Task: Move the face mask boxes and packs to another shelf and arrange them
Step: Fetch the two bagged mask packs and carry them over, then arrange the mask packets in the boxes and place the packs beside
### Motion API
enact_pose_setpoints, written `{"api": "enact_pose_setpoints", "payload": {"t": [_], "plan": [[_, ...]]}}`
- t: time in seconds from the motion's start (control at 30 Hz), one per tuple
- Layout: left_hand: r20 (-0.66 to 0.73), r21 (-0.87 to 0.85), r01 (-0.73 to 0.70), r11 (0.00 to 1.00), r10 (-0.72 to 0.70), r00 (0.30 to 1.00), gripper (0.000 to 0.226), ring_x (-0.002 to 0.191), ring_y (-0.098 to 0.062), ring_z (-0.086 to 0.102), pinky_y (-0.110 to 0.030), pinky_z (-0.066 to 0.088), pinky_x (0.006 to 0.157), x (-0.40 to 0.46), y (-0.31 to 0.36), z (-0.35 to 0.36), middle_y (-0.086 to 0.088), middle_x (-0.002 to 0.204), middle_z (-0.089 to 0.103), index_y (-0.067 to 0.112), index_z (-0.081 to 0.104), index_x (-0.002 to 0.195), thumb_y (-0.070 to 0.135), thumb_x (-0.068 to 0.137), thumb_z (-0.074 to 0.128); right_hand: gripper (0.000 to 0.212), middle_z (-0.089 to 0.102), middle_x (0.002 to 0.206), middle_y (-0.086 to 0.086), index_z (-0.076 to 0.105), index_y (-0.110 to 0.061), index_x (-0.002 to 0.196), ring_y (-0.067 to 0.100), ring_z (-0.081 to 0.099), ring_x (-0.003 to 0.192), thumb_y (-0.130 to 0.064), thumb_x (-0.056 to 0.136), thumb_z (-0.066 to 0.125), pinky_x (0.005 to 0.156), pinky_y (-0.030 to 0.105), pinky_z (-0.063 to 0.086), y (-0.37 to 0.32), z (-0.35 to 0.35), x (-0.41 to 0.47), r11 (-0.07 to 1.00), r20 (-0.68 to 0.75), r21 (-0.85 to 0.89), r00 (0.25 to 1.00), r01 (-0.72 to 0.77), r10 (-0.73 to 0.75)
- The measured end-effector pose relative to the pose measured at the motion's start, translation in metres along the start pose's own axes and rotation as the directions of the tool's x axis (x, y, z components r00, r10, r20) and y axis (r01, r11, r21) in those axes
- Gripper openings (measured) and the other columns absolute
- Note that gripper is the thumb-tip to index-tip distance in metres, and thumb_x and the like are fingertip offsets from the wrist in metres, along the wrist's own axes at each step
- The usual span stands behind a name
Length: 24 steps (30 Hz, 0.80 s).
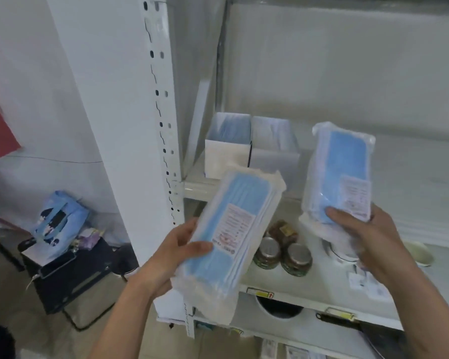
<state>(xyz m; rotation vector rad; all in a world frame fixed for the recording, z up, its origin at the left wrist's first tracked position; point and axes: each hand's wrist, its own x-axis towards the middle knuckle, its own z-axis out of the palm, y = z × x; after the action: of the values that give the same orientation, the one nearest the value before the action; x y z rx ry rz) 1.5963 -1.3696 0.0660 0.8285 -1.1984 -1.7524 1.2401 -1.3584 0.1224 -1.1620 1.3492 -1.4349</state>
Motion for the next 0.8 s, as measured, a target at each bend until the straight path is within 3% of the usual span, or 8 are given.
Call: {"api": "enact_pose_setpoints", "payload": {"t": [0.1,0.2,0.33,0.37,0.43,0.53,0.63,0.8], "plan": [[0.097,0.032,0.057,0.998,-0.06,0.994,0.057,0.114,-0.041,0.068,-0.047,0.06,0.084,0.025,0.001,0.024,-0.02,0.129,0.068,0.016,0.063,0.129,0.023,0.077,0.085,0.047,0.078,0.111,0.001,0.071,-0.019,0.118,0.025,0.074,0.103,-0.024,0.075,0.087,0.095,0.043,0.056,0.001,-0.015,0.031,0.973,-0.091,-0.186,0.989,-0.133,0.118],[0.124,0.065,0.073,0.995,-0.081,0.989,0.047,0.113,-0.037,0.069,-0.05,0.06,0.088,0.05,0.001,0.053,-0.014,0.126,0.07,0.019,0.064,0.128,0.019,0.084,0.082,0.044,0.078,0.106,-0.004,0.073,-0.023,0.113,0.018,0.074,0.097,-0.029,0.071,0.086,0.081,0.035,0.056,-0.005,-0.013,0.057,0.936,-0.082,-0.323,0.989,-0.143,0.123],[0.108,0.048,0.087,0.995,-0.092,0.99,0.038,0.108,-0.03,0.073,-0.04,0.062,0.081,0.078,0.006,0.091,-0.008,0.119,0.075,0.022,0.071,0.118,0.017,0.083,0.083,0.019,0.068,0.071,0.002,0.065,-0.014,0.091,0.016,0.062,0.058,-0.024,0.077,0.073,0.051,0.027,0.05,-0.016,-0.009,0.093,0.851,-0.038,-0.513,0.994,-0.111,0.107],[0.119,0.039,0.091,0.995,-0.095,0.988,0.037,0.108,-0.029,0.073,-0.039,0.062,0.082,0.083,0.007,0.099,-0.007,0.119,0.075,0.022,0.072,0.118,0.018,0.083,0.083,0.012,0.061,0.067,0.006,0.06,-0.01,0.086,0.018,0.056,0.056,-0.013,0.085,0.071,0.053,0.031,0.049,-0.016,-0.011,0.1,0.821,-0.037,-0.559,0.993,-0.117,0.116],[0.132,0.003,0.1,0.995,-0.1,0.986,0.035,0.107,-0.028,0.073,-0.037,0.062,0.08,0.092,0.007,0.116,-0.007,0.118,0.076,0.023,0.074,0.115,0.018,0.082,0.084,0.033,0.051,0.068,0.0,0.05,-0.018,0.07,0.018,0.049,0.064,0.003,0.092,0.063,0.066,0.035,0.045,-0.011,-0.019,0.111,0.753,-0.034,-0.653,0.997,-0.076,0.071],[0.082,-0.072,0.112,0.991,-0.106,0.991,0.029,0.102,-0.025,0.075,-0.034,0.062,0.076,0.107,0.003,0.142,-0.006,0.113,0.078,0.023,0.076,0.11,0.017,0.083,0.083,0.037,0.053,0.065,0.002,0.05,-0.016,0.061,0.023,0.052,0.068,0.001,0.091,0.063,0.063,0.031,0.042,-0.005,-0.035,0.117,0.622,-0.065,-0.781,0.998,-0.052,0.001],[0.016,-0.15,0.126,0.981,-0.125,0.992,0.034,0.101,-0.025,0.076,-0.036,0.063,0.077,0.125,0.001,0.165,-0.006,0.112,0.078,0.018,0.072,0.116,0.018,0.084,0.082,0.046,0.062,0.056,0.009,0.055,-0.008,0.06,0.018,0.05,0.044,-0.04,0.094,0.057,0.043,0.019,0.042,-0.007,-0.048,0.115,0.778,-0.23,-0.615,0.973,-0.127,-0.023],[-0.118,-0.202,0.112,0.973,-0.137,0.983,0.037,0.099,-0.022,0.076,-0.044,0.062,0.087,0.156,0.005,0.19,-0.002,0.109,0.079,0.019,0.069,0.119,0.021,0.084,0.082,0.076,0.069,0.064,0.005,0.076,-0.014,0.08,0.016,0.057,0.048,-0.076,0.094,0.033,0.051,0.027,0.048,-0.012,-0.067,0.11,0.942,-0.197,-0.261,0.967,-0.211,0.162]]}}
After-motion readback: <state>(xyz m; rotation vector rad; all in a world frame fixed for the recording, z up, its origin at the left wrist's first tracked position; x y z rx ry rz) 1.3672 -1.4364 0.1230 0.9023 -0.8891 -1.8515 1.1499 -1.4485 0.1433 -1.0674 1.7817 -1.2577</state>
